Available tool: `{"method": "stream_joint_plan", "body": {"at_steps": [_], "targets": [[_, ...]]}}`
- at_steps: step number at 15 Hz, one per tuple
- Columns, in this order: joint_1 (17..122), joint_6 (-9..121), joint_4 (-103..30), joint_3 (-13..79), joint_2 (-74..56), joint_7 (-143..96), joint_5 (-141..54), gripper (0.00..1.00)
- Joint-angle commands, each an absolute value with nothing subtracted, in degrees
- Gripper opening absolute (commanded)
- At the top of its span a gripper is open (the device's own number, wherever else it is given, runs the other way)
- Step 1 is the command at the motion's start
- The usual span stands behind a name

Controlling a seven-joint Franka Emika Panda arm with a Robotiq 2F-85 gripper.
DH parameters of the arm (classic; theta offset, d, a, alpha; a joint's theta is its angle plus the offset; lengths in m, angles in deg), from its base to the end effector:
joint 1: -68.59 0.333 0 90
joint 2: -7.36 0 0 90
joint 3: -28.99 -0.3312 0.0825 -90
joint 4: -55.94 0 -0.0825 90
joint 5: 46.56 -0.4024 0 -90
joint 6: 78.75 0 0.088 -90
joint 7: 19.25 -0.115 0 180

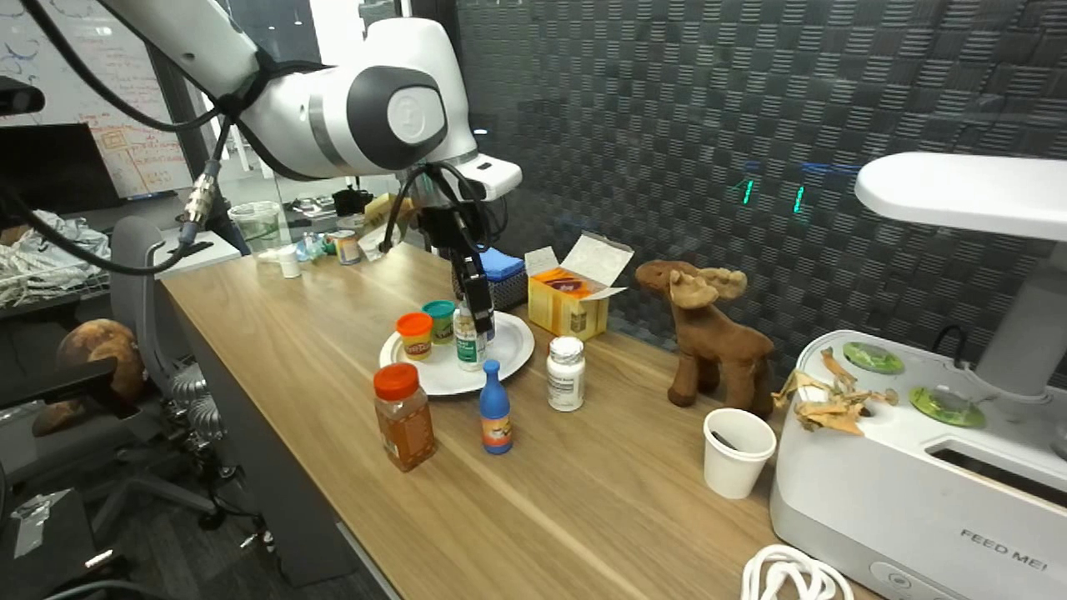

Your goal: Put all the containers and the orange plushie that are around the white plate on the white plate

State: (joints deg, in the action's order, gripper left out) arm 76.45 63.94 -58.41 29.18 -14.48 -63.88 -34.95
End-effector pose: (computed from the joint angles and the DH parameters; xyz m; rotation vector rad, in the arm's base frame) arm 0.6326 0.0853 0.2722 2.9707 -0.7433 0.2454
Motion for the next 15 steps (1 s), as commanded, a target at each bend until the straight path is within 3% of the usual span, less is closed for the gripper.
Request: {"method": "stream_joint_plan", "body": {"at_steps": [1,15], "targets": [[78.3,61.8,-55.4,30.2,-15.8,-64.1,-36.3,0.19],[82.3,63.7,-52.9,34.7,-16.4,-72.2,-30.3,0.19]]}}
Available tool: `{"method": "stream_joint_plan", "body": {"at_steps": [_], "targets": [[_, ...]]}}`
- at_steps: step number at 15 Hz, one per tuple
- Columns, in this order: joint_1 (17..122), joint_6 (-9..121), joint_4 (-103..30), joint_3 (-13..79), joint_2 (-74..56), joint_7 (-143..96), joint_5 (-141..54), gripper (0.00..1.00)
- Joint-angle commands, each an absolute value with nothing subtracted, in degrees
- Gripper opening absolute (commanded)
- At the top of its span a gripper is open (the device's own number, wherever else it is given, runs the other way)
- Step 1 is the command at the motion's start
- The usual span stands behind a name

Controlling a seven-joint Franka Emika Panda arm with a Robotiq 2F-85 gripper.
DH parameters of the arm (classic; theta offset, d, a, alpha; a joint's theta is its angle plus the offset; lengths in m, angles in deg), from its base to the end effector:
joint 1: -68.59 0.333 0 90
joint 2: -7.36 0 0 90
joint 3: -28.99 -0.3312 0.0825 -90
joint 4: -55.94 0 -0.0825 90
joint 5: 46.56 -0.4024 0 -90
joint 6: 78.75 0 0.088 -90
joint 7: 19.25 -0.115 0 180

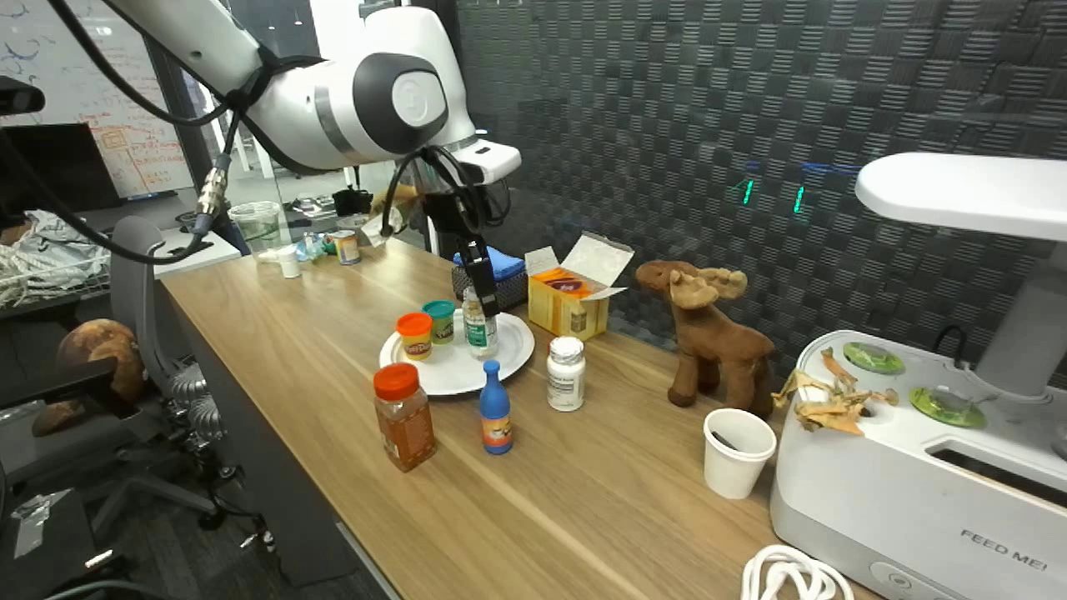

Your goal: Put all the containers and the orange plushie that are around the white plate on the white plate

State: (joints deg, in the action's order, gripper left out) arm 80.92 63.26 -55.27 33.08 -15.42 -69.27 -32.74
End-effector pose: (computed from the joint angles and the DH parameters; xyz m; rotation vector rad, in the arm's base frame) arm 0.6473 0.0957 0.2854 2.9169 -0.8096 0.3229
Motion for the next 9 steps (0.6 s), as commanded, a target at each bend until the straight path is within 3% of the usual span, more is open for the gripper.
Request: {"method": "stream_joint_plan", "body": {"at_steps": [1,9], "targets": [[82.3,63.8,-52.6,34.9,-16.6,-72.8,-29.8,0.19],[81.8,63.9,-50.2,35.1,-19.5,-73.2,-30.5,0.19]]}}
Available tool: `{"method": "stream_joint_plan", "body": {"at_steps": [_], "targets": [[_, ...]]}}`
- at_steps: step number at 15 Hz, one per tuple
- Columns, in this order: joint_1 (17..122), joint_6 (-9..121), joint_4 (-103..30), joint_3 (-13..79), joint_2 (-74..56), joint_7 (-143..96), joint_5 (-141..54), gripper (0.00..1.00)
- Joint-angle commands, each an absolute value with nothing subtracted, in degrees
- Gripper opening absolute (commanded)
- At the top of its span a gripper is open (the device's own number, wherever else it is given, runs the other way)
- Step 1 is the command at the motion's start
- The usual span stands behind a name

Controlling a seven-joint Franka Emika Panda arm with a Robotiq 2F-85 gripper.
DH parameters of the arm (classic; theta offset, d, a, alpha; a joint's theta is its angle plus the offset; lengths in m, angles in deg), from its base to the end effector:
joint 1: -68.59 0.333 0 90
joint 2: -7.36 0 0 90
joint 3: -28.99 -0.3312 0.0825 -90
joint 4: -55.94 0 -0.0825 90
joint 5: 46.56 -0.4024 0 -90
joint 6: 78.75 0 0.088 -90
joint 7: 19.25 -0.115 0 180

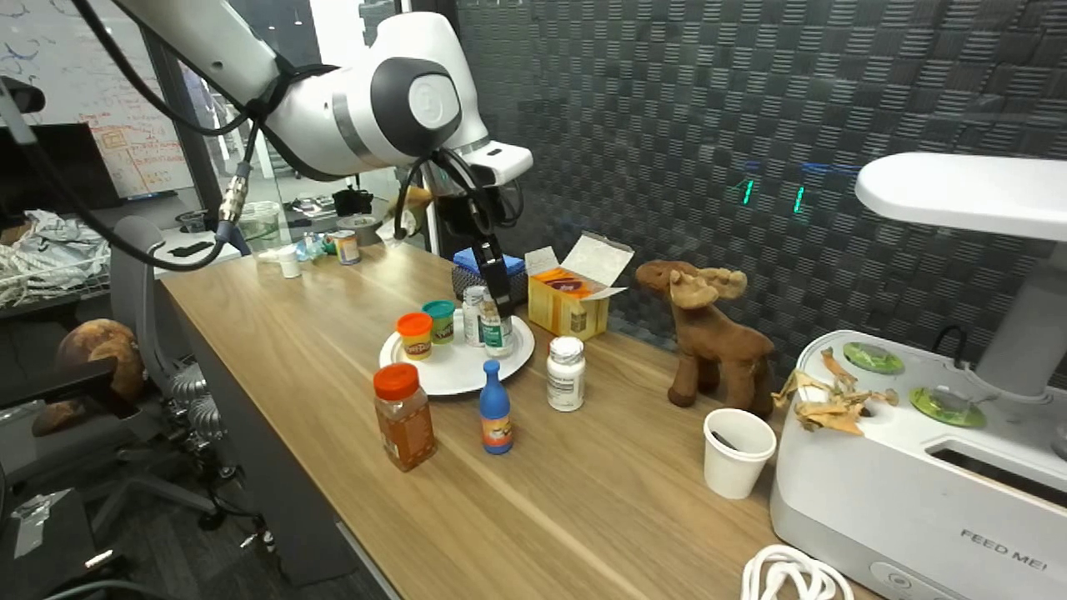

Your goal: Put all the containers and the orange plushie that are around the white plate on the white plate

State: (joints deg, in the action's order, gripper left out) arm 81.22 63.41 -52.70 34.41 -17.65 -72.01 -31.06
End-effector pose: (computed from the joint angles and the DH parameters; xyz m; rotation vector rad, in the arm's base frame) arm 0.6613 0.0872 0.2807 2.8769 -0.8603 0.3575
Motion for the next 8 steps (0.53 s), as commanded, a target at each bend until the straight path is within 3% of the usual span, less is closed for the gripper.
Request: {"method": "stream_joint_plan", "body": {"at_steps": [1,5,6,7,8], "targets": [[81.8,63.8,-49.9,35.0,-19.8,-73.2,-30.7,0.19],[81.9,63.5,-49.1,35.2,-20.7,-73.3,-30.8,0.19],[82.0,63.5,-49.3,35.3,-20.4,-73.3,-30.7,0.52],[81.6,63.4,-50.2,34.8,-19.6,-72.6,-31.3,0.70],[81.4,63.6,-51.2,34.5,-18.7,-72.1,-31.8,0.76]]}}
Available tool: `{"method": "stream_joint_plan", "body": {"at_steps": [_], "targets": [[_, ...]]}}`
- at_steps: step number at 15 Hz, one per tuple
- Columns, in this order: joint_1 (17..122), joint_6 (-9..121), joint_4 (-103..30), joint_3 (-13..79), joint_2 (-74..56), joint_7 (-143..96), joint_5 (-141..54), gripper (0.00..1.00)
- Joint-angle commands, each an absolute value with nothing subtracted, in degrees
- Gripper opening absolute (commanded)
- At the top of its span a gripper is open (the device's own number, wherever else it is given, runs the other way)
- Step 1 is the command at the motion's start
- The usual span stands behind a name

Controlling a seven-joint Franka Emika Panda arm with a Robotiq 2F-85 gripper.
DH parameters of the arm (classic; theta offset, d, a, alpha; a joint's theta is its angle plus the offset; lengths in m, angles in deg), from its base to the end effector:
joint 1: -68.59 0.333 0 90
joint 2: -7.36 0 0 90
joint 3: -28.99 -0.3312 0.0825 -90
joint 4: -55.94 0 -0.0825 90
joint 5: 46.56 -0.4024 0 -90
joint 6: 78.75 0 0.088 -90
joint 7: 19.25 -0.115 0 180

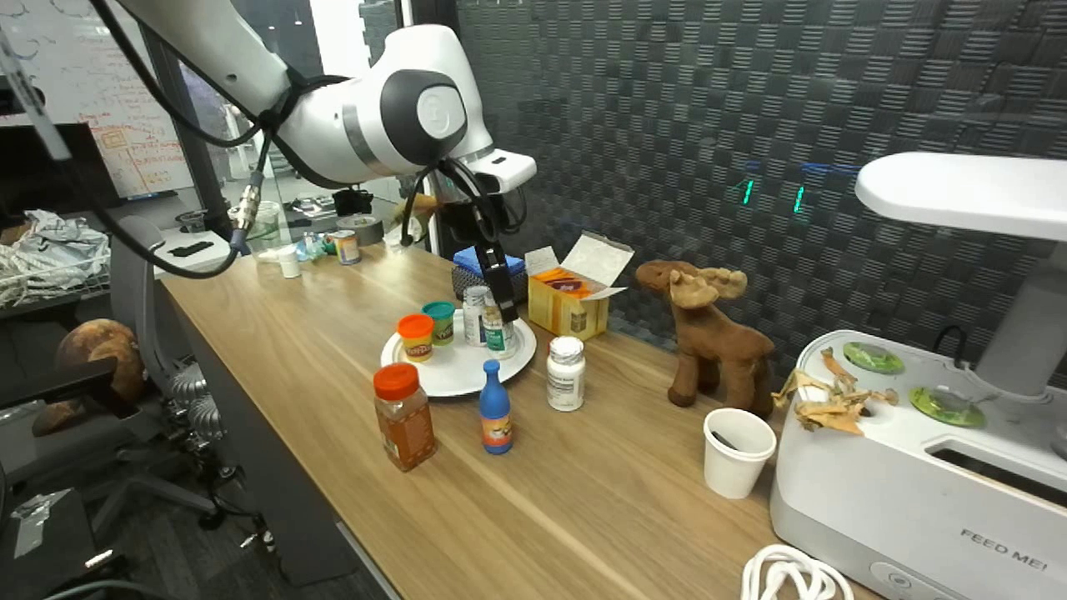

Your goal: Put all the containers and the orange plushie that are around the white plate on the white plate

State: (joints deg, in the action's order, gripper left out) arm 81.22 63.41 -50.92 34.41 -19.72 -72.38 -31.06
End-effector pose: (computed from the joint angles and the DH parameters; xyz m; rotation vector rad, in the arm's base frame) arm 0.6691 0.0887 0.2706 2.8718 -0.8656 0.3529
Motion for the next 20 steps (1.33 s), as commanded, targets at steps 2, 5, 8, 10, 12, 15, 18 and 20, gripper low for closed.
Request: {"method": "stream_joint_plan", "body": {"at_steps": [2,5,8,10,12,15,18,20], "targets": [[81.1,64.2,-53.9,33.9,-16.1,-71.3,-32.4,0.91],[82.2,64.9,-60.8,34.3,-9.3,-72.7,-30.7,1.00],[81.5,65.9,-70.2,33.1,-0.6,-71.4,-30.2,1.00],[80.8,64.8,-76.2,32.2,5.5,-69.8,-28.2,1.00],[79.2,63.4,-82.0,30.6,11.9,-63.7,-27.4,1.00],[76.7,61.7,-89.7,29.1,20.3,-50.8,-30.1,1.00],[79.8,61.2,-93.9,33.7,24.1,-37.8,-33.3,1.00],[80.5,63.1,-95.6,36.3,24.2,-29.1,-35.7,1.00]]}}
